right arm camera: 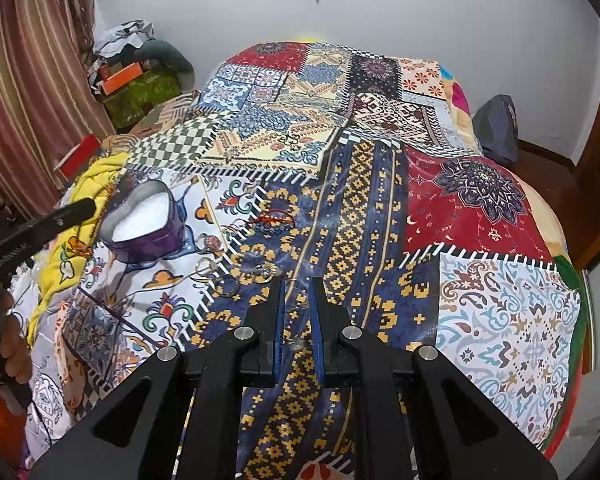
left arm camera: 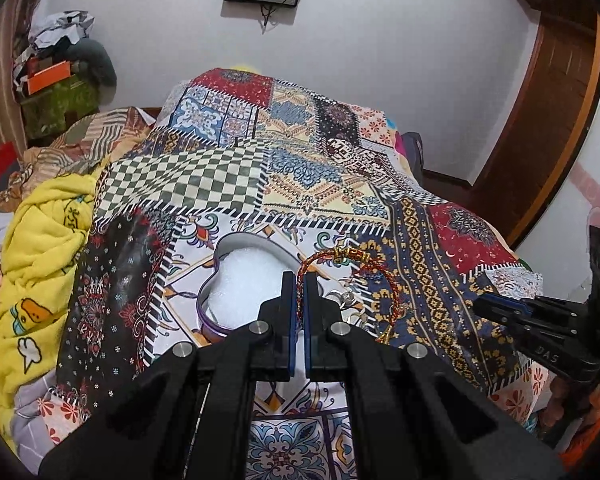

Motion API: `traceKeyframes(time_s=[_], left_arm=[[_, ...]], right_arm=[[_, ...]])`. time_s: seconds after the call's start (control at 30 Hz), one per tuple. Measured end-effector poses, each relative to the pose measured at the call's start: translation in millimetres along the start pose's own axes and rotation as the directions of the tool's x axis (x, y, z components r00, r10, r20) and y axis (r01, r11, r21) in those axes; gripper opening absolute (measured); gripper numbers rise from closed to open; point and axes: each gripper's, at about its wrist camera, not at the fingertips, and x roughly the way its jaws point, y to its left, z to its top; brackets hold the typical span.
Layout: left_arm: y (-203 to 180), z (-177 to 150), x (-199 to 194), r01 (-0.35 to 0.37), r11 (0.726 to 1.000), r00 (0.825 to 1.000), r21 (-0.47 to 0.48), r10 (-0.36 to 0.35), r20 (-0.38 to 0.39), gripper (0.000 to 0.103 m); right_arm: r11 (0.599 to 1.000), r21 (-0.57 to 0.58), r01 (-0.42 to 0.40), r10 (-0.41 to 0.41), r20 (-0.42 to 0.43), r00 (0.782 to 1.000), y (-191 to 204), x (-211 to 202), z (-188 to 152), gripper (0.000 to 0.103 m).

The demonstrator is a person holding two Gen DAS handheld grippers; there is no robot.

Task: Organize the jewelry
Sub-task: 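Carry the red bracelet over the heart tin with the left gripper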

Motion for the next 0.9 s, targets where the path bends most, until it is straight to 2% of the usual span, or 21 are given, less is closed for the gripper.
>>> traceKeyframes(time_s=[0.2, 0.53, 0.9], left_arm=[[8, -1, 6, -0.010, 1.000, 1.000, -0.020, 0.009, -0.012, 0.001], [24, 1, 4, -0.037, 0.998, 0.999, -0.045, 0.037, -0.001, 0.001], [48, 3, 6, -0.062, 0.996, 0.998, -0.070, 0.063, 0.014, 0.001]], right_arm=[[0.998, -0.011, -0.058, 0.059, 0.023, 0.998, 12, 0, 13, 0.011], [0.979, -0.089, -0.181, 0.185, 0.038, 0.982, 58, 7, 35, 0.011], [0.967, -0.125, -0.220, 0.221, -0.007, 0.975, 84, 29, 44, 0.011]])
